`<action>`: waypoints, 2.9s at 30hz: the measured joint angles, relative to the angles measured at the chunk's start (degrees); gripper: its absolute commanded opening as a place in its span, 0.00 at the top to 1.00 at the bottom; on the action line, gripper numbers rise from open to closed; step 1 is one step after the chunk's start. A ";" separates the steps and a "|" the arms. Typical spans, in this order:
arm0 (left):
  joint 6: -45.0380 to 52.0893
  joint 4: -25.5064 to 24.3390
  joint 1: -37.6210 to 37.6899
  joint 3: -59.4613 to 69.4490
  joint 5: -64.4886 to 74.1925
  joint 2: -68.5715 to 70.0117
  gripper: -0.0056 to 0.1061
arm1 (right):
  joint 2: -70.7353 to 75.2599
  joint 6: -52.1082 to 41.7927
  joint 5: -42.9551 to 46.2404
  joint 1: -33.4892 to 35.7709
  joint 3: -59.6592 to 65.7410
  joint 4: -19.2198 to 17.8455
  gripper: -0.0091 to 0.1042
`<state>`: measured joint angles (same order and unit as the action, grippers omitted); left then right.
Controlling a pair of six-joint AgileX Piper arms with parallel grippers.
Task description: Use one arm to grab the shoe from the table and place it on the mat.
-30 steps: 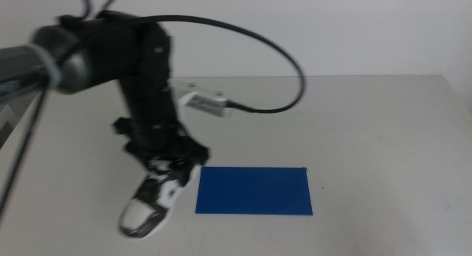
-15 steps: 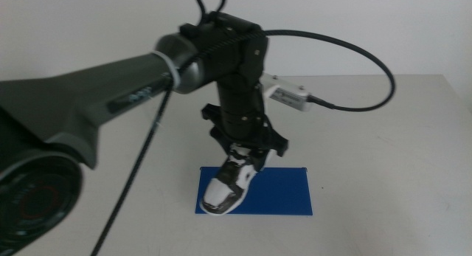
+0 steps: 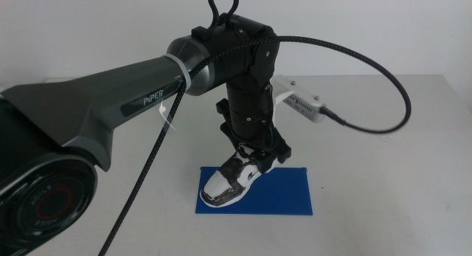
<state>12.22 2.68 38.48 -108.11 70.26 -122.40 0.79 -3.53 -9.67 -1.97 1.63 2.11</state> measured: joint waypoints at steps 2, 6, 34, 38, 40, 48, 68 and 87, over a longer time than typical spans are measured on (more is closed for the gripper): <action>4.74 0.53 0.00 0.00 0.00 0.00 0.77 | 0.00 0.00 0.00 0.00 0.00 0.00 0.33; 15.41 2.52 0.00 0.00 0.00 0.00 0.77 | 0.00 0.00 0.00 0.00 0.00 0.00 0.33; 38.42 -0.82 2.80 0.00 -0.23 -3.90 0.77 | 0.00 0.00 0.00 0.00 0.00 0.00 0.33; 38.42 -0.88 2.80 0.00 -0.23 -4.81 0.77 | 0.00 0.00 0.00 0.00 0.00 0.00 0.33; 38.42 -0.88 2.80 0.00 -0.23 -5.44 0.77 | 0.00 0.00 0.00 0.00 0.00 0.00 0.33; 39.73 -0.71 2.80 -0.06 -0.17 -5.55 0.34 | 0.00 0.00 0.00 0.00 0.00 0.00 0.33; 38.00 -0.71 2.80 -0.06 -0.39 -4.20 0.11 | 0.00 0.00 0.00 0.00 0.00 0.00 0.33; 35.30 -3.71 2.80 0.00 0.00 6.44 0.11 | 0.00 0.00 0.00 0.00 0.00 0.00 0.33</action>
<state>47.51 -1.03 41.28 -108.11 70.26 -115.96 0.79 -3.53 -9.67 -1.97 1.63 2.11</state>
